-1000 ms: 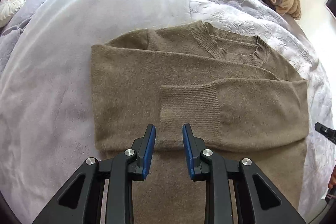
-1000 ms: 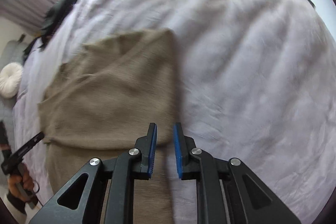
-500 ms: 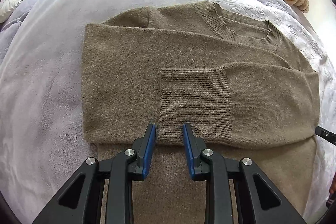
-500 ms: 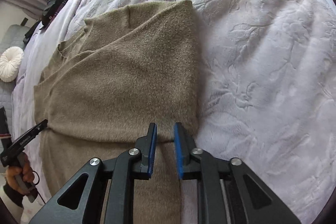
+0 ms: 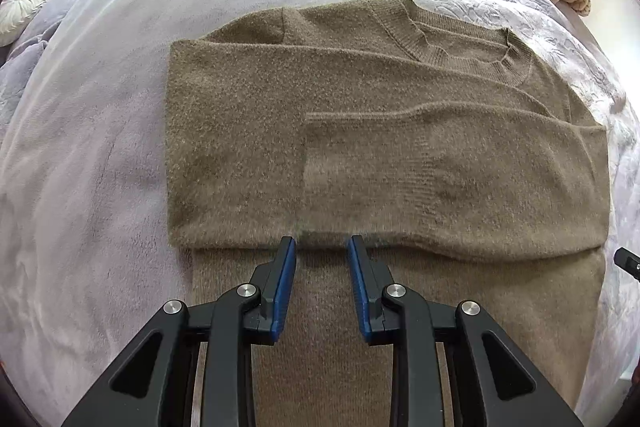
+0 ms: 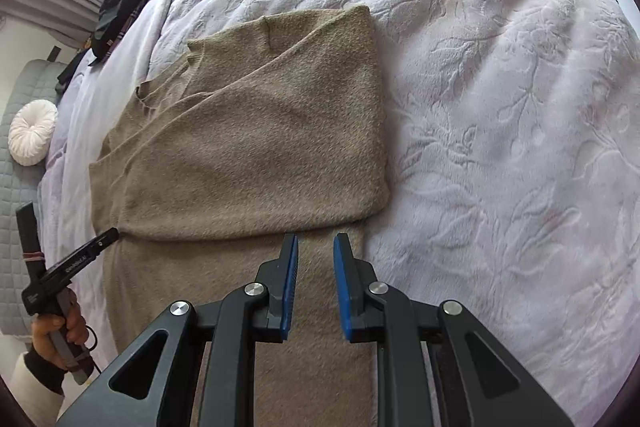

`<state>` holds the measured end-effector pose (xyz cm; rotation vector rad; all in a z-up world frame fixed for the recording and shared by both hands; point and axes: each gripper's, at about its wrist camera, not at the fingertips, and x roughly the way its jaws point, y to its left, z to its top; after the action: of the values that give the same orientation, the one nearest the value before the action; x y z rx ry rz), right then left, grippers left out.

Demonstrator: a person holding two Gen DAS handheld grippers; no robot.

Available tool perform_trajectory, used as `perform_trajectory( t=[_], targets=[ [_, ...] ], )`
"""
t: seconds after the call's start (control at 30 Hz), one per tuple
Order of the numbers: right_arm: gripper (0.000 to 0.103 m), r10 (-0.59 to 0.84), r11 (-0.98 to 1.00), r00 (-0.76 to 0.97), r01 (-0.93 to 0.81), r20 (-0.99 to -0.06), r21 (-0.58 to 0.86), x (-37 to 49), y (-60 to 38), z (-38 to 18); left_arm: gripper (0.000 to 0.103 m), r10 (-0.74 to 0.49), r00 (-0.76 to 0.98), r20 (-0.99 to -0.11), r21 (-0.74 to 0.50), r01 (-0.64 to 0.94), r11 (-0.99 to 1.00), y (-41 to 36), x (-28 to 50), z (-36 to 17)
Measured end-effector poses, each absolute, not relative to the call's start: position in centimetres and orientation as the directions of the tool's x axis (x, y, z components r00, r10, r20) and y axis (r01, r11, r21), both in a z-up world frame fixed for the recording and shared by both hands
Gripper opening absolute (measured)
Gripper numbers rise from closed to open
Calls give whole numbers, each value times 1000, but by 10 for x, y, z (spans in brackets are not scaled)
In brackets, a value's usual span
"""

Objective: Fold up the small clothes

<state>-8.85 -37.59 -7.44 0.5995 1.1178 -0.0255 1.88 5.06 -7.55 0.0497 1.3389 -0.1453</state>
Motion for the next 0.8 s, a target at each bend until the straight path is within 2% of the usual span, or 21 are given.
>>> perform_trajectory(
  t=[0.43, 0.8],
  targets=[
    [21, 292, 831, 451, 317, -844, 457, -102, -362, -66, 29, -72, 200, -977, -39, 163, 986, 43, -4, -59],
    [38, 314, 817, 445, 323, -839, 477, -118, -351, -60, 29, -67, 173, -983, -29, 212, 977, 45, -37, -40]
  ],
)
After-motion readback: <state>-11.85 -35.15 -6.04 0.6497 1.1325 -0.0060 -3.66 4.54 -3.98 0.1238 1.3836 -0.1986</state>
